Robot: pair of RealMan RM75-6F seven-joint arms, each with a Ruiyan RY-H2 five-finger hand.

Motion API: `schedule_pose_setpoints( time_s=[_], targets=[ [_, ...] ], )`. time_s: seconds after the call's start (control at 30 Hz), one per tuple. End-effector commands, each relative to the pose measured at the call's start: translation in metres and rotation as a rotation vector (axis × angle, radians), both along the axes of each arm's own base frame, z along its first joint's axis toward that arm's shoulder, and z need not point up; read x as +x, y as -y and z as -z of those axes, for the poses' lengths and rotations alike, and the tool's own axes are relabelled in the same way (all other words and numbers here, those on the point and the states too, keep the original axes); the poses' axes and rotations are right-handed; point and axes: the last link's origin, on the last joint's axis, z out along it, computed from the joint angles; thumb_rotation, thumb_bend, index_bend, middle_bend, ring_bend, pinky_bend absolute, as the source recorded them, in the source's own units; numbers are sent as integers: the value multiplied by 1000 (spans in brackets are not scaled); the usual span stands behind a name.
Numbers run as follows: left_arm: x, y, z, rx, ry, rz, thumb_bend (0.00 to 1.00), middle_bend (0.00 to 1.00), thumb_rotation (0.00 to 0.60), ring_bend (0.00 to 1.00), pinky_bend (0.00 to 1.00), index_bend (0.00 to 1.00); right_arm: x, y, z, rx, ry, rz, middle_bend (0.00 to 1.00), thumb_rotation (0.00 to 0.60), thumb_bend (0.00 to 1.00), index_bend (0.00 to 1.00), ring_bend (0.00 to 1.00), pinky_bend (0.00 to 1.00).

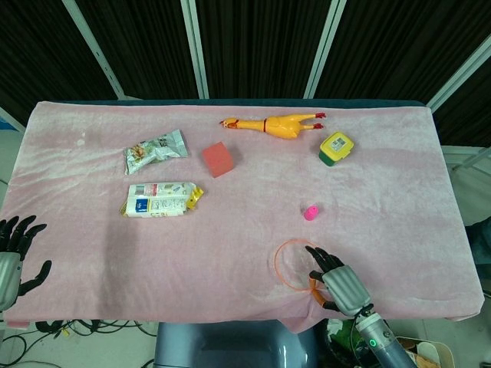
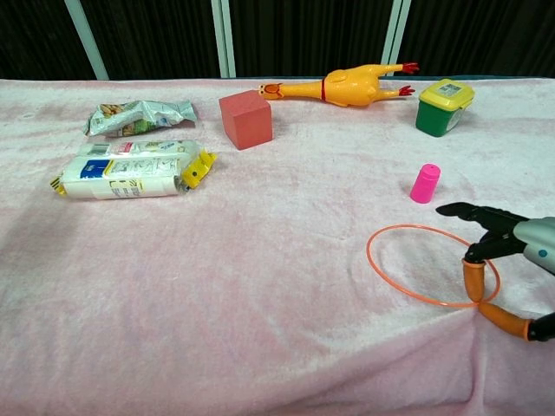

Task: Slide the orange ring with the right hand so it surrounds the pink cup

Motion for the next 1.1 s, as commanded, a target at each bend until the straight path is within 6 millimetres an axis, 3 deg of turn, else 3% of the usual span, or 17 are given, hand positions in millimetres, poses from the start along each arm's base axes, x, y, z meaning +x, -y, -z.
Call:
schedule_pose_setpoints(
  time_s=[0.03,0.6,0.83,1.1],
  targets=[
    [0,0,0,0,0,0,329,103,600,0,0,199,-1,3,-5,-18,4,5,0,600,497,747,61,188],
    [0,0,-1,6,1,-2,329,103,600,0,0,200,2,36,-43,-132,15,20,0,600,504,753,60,188],
    [0,0,-2,8,3,-2,329,103,600,0,0,201,6,69,-57,-201,19,29,0,600,505,762,61,188],
    [0,1,-2,9,2,-2,329,103,600,0,0,201,12,108,-53,-220,1,57,0,600,504,762,61,188]
  ],
)
